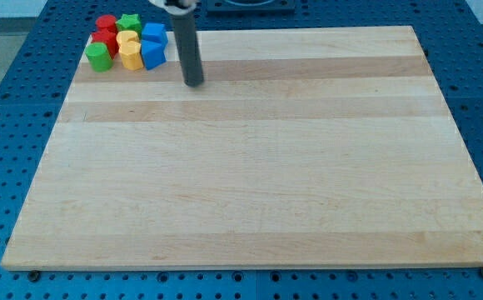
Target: Place your arm at the top right of the cube
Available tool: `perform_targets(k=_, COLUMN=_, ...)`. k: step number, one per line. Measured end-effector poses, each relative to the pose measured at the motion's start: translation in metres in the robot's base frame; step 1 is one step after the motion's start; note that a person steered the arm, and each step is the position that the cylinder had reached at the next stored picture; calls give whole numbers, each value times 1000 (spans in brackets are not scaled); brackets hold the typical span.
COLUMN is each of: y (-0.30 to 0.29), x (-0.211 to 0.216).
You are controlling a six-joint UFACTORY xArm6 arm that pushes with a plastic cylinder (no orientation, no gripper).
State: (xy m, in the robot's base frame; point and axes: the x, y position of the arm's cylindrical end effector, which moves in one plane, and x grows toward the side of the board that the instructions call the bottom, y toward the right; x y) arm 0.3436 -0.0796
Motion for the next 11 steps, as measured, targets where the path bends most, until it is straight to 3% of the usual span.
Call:
perform_targets(k=1, y=-11, x=68)
perform_targets(k=3, y=-221, x=110)
perform_targets(k=6, y=-225, x=101)
perform_targets(k=8, y=-225, x=28)
perform_targets(k=11, y=-225, x=3)
